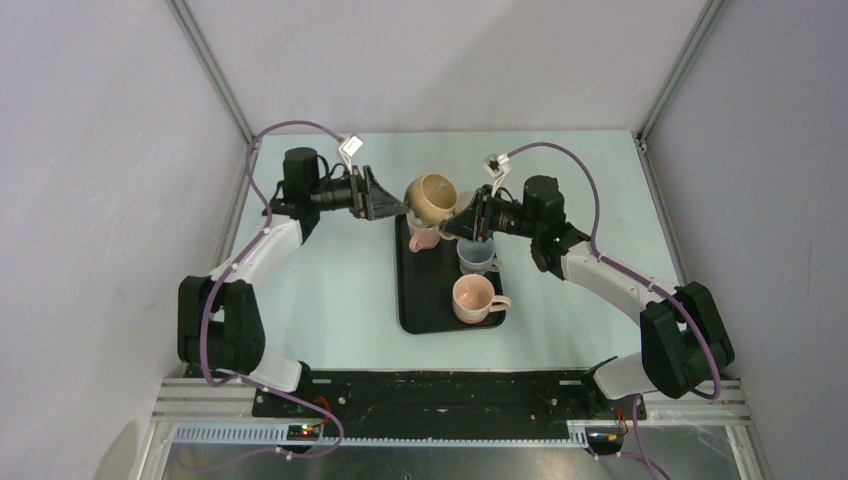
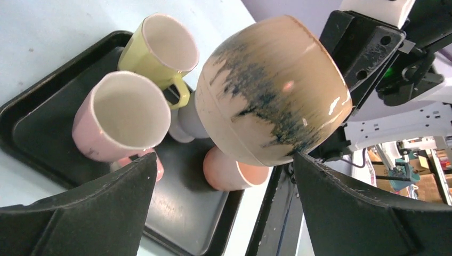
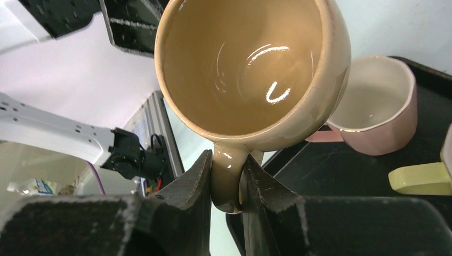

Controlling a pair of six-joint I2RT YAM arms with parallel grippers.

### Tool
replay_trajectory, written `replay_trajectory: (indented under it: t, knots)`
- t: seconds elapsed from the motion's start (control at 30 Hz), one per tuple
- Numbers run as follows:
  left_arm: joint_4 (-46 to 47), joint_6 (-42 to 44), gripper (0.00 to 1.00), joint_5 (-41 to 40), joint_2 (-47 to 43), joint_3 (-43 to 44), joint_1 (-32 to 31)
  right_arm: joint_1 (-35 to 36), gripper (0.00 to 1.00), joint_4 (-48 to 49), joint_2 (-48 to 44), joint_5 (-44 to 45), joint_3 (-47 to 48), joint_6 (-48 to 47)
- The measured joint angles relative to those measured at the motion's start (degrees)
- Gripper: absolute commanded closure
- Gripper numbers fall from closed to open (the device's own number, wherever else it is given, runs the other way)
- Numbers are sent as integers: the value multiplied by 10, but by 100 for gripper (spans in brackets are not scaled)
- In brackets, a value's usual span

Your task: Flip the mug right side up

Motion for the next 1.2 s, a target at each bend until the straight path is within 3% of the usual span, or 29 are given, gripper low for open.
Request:
replay_trajectory:
  t: [0.17, 0.37, 0.53, 0.83, 1.2]
  knots:
    - [-80, 57, 0, 1, -20, 0, 29, 33, 100, -53, 1, 8, 0, -64]
    - [-139, 126, 0, -51, -63, -1, 63, 97, 100, -104, 21, -10, 0, -128]
    - [-189, 180, 0, -81, -98, -13, 75, 110, 100, -128, 27, -10, 0, -158]
    - [-273, 278, 0, -179, -160, -36, 113, 126, 100, -139, 32, 47, -2, -180]
    - [-299, 327, 0, -255, -251, -85, 129, 141, 100, -146, 33, 115, -21, -186]
